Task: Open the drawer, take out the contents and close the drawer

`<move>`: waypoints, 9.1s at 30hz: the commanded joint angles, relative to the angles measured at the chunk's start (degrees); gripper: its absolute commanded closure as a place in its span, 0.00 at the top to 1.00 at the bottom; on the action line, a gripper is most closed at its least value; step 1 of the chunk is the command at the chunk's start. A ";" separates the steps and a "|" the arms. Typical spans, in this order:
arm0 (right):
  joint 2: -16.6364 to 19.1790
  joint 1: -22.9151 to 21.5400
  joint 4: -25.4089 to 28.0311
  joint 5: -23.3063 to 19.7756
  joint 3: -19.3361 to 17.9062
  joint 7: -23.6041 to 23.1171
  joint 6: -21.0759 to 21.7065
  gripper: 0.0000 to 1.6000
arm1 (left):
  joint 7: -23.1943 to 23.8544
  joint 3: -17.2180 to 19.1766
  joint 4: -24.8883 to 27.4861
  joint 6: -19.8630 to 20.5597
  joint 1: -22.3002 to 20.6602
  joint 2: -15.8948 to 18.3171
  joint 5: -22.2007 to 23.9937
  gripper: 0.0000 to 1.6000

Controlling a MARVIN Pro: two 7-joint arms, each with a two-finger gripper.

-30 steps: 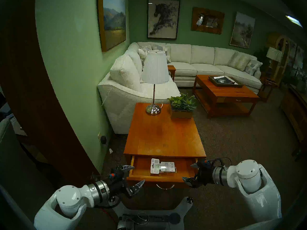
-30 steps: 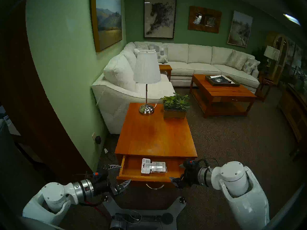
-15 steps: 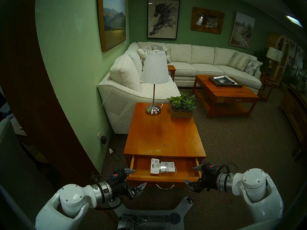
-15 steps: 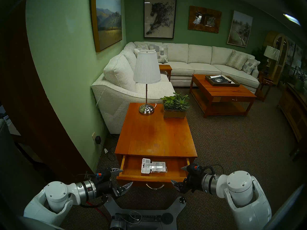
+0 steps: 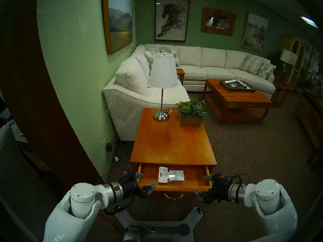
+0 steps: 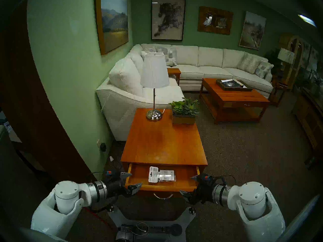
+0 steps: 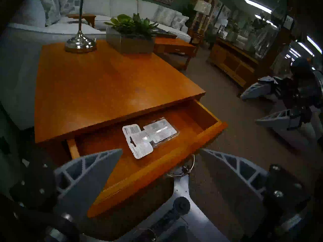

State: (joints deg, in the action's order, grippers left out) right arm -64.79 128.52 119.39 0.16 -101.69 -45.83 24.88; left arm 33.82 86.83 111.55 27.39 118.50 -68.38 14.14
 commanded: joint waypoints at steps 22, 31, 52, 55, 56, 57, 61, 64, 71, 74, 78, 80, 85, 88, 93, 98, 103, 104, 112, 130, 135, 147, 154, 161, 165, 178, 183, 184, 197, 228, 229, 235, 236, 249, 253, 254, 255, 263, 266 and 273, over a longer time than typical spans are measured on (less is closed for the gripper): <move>0.43 -0.49 1.46 -0.30 -0.26 -0.06 -0.65 1.00 | -8.50 -4.53 -13.60 19.00 -18.01 -13.78 0.38 1.00; 0.51 -0.47 1.47 -0.36 -0.27 -0.10 -0.69 1.00 | -10.32 -5.47 -19.17 21.14 -22.68 -15.71 -1.03 1.00; 0.64 -0.43 1.50 -0.48 -0.27 -0.08 -0.75 1.00 | -7.68 -8.20 -32.43 18.52 -33.82 -15.84 -6.73 1.00; 0.65 -0.43 1.49 -0.49 -0.27 -0.08 -0.76 1.00 | -7.15 -7.86 -33.79 17.30 -34.19 -16.29 -7.52 1.00; 0.65 -0.43 1.48 -0.50 -0.26 -0.07 -0.76 1.00 | -7.04 -7.95 -34.55 17.18 -34.73 -16.33 -7.63 1.00; 0.66 -0.43 1.48 -0.50 -0.26 -0.07 -0.76 1.00 | -6.89 -7.98 -35.37 16.92 -35.23 -16.48 -7.87 1.00; 0.68 -0.43 1.47 -0.52 -0.26 -0.07 -0.77 1.00 | -6.21 -8.15 -38.29 15.98 -37.03 -17.00 -8.62 1.00; 0.69 -0.43 1.47 -0.53 -0.25 -0.06 -0.78 1.00 | -5.56 -8.58 -41.43 15.38 -39.20 -17.39 -9.15 1.00; 0.72 -0.42 1.48 -0.57 -0.26 -0.05 -0.79 1.00 | -4.26 -9.03 -46.73 13.52 -42.05 -18.83 -10.15 1.00; 0.73 -0.41 1.50 -0.58 -0.26 -0.05 -0.79 1.00 | -3.88 -9.47 -49.04 12.67 -43.03 -19.55 -10.68 1.00; 0.74 -0.39 1.52 -0.60 -0.27 -0.05 -0.79 1.00 | -3.15 -10.11 -51.99 11.95 -44.73 -20.10 -11.08 1.00; 0.74 -0.38 1.53 -0.61 -0.27 -0.04 -0.80 1.00 | -2.96 -9.97 -52.98 10.91 -44.67 -20.70 -11.56 1.00; 0.76 -0.36 1.57 -0.64 -0.29 -0.04 -0.80 1.00 | -2.02 -11.08 -58.10 9.21 -47.36 -21.43 -12.32 1.00; 0.77 -0.34 1.59 -0.65 -0.29 -0.03 -0.79 1.00 | -1.61 -11.28 -60.23 8.14 -48.12 -21.89 -12.66 1.00; 0.78 -0.32 1.62 -0.68 -0.31 -0.02 -0.79 1.00 | -0.29 -12.51 -66.22 5.97 -51.29 -22.62 -12.98 1.00; 0.79 -0.30 1.65 -0.70 -0.31 -0.01 -0.79 1.00 | 0.80 -13.11 -68.71 4.05 -52.29 -23.12 -13.01 0.75; 0.80 -0.28 1.68 -0.72 -0.32 0.00 -0.78 1.00 | 2.94 -13.89 -68.15 2.30 -52.29 -22.83 -12.78 0.22; 0.80 -0.28 1.68 -0.73 -0.32 0.01 -0.78 1.00 | 3.35 -14.04 -67.36 2.20 -52.04 -22.65 -12.75 0.15; 0.82 -0.27 1.69 -0.75 -0.32 0.02 -0.78 1.00 | 6.81 -14.80 -61.13 2.73 -49.90 -21.04 -12.35 0.00; 0.89 -0.41 1.42 -0.79 -0.22 0.01 -0.84 1.00 | 20.09 -16.33 -49.56 6.62 -47.15 -17.42 -9.84 0.00; 0.90 -0.42 1.38 -0.80 -0.21 0.01 -0.85 1.00 | 22.65 -16.97 -46.48 7.74 -46.47 -16.83 -9.47 0.00; 0.92 -0.36 1.50 -0.84 -0.24 0.03 -0.84 1.00 | 23.58 -14.92 -38.01 13.91 -46.04 -14.81 -8.42 0.00; 0.92 -0.34 1.53 -0.85 -0.25 0.04 -0.84 1.00 | 20.25 -10.86 -33.60 18.64 -47.15 -15.81 -8.22 0.00; 0.91 -0.22 1.72 -0.86 -0.32 0.09 -0.79 1.00 | 14.64 -7.83 -34.14 22.94 -48.14 -18.32 -8.73 0.00; 0.89 -0.16 1.81 -0.85 -0.35 0.12 -0.75 1.00 | 11.23 -6.78 -38.10 22.25 -49.39 -19.82 -9.16 0.00; 0.93 -0.23 1.69 -0.87 -0.30 0.10 -0.79 1.00 | 6.57 -4.88 -48.62 18.78 -54.47 -22.09 -8.67 0.00; 0.94 -0.26 1.65 -0.88 -0.29 0.09 -0.81 1.00 | 5.48 -4.00 -50.82 18.22 -56.03 -22.47 -8.51 0.00; 0.94 -0.26 1.64 -0.88 -0.28 0.09 -0.81 1.00 | 5.24 -3.82 -51.41 18.10 -56.46 -22.53 -8.48 0.00; 0.93 -0.20 1.75 -0.89 -0.32 0.12 -0.78 1.00 | 4.63 -3.35 -57.66 15.31 -59.19 -22.46 -8.68 0.81; 1.01 -0.39 1.36 -0.93 -0.18 0.08 -0.85 1.00 | 5.67 -12.56 -38.62 3.07 -50.17 -15.09 -17.13 1.00; 1.01 -0.41 1.30 -0.93 -0.17 0.08 -0.85 1.00 | 6.10 -12.82 -38.60 2.69 -50.23 -15.21 -16.99 1.00; 1.04 -0.49 0.94 -0.93 -0.08 0.07 -0.86 1.00 | 9.99 -14.28 -34.46 0.50 -49.16 -14.85 -16.11 1.00; 1.04 -0.50 0.90 -0.93 -0.08 0.07 -0.87 1.00 | 10.49 -14.46 -33.29 0.30 -48.72 -14.57 -16.04 1.00; 1.09 -0.58 0.48 -0.96 -0.01 0.05 -0.91 1.00 | 16.27 -14.53 -24.57 -0.49 -41.23 -7.66 -15.51 1.00; 1.10 -0.61 0.40 -0.97 0.00 0.05 -0.92 1.00 | 17.74 -13.91 -21.67 -0.12 -37.05 -4.52 -15.60 1.00; 1.11 -0.61 0.39 -0.97 0.00 0.05 -0.93 1.00 | 18.08 -13.72 -20.43 -0.06 -35.93 -3.75 -15.60 1.00; 1.11 -0.62 0.37 -0.98 0.01 0.04 -0.93 1.00 | 18.48 -13.56 -20.30 -0.06 -35.00 -3.06 -15.57 1.00; 1.13 -0.65 0.32 -1.00 0.02 0.04 -0.97 1.00 | 20.43 -12.39 -15.27 0.03 -28.55 2.47 -15.74 1.00; 1.14 -0.66 0.31 -1.01 0.03 0.04 -0.98 1.00 | 21.40 -11.89 -14.01 -0.04 -26.58 4.25 -15.55 1.00; 1.17 -0.69 0.36 -1.05 0.03 0.03 -1.03 1.00 | 24.65 -10.67 -7.67 0.24 -18.90 10.85 -15.40 1.00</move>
State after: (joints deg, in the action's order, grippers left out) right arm -63.65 128.50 118.37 -0.69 -101.60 -45.75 24.17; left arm 55.73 74.73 97.64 27.53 93.36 -63.77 -2.00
